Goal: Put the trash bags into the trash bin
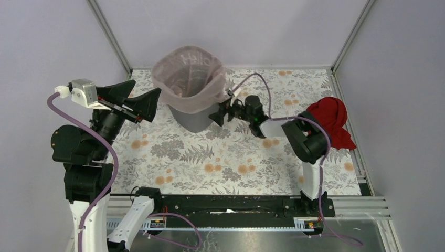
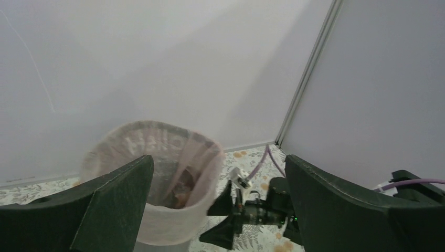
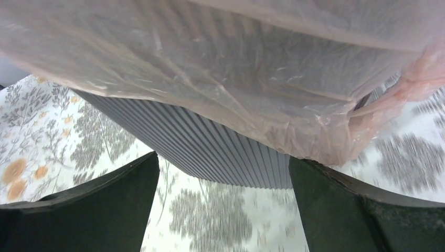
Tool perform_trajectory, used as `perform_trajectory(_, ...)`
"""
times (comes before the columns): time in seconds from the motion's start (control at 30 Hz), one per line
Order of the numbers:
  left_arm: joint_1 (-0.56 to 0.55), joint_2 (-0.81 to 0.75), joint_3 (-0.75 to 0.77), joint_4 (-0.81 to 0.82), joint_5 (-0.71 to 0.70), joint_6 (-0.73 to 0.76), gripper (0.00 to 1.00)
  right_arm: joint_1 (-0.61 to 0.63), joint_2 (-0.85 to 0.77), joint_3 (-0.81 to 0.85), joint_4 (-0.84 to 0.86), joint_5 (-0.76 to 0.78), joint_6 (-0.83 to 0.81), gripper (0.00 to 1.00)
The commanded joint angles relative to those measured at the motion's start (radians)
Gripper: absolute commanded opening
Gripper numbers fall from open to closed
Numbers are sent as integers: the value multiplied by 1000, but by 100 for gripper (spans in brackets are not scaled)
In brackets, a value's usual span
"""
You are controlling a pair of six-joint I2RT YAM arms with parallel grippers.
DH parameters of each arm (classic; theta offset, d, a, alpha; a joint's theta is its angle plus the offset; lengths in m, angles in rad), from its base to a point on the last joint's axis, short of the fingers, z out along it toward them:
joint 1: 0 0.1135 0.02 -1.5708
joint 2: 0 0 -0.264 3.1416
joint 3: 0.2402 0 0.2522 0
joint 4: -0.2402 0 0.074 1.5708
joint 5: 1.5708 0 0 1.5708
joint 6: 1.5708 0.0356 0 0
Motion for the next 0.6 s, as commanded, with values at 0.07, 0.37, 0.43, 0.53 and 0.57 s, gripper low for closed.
perform_trajectory(0.07, -7, -9, 18, 16, -15, 21, 99, 102, 232, 386, -32, -2, -46, 100)
perform_trajectory(0.37, -15, -3, 29, -11, -35, 39, 99, 230, 593, 1020, -290, 226, -6, 100)
perform_trajectory(0.43, -15, 2, 27, -9, -39, 35, 99, 253, 687, 1197, -392, 359, 2, 100)
perform_trajectory(0.53, -14, 12, 25, -4, -35, 17, 99, 260, 767, 1418, -512, 455, 75, 100)
perform_trajectory(0.57, -14, 13, 20, 1, -31, 9, 99, 260, 756, 1443, -547, 470, 86, 100)
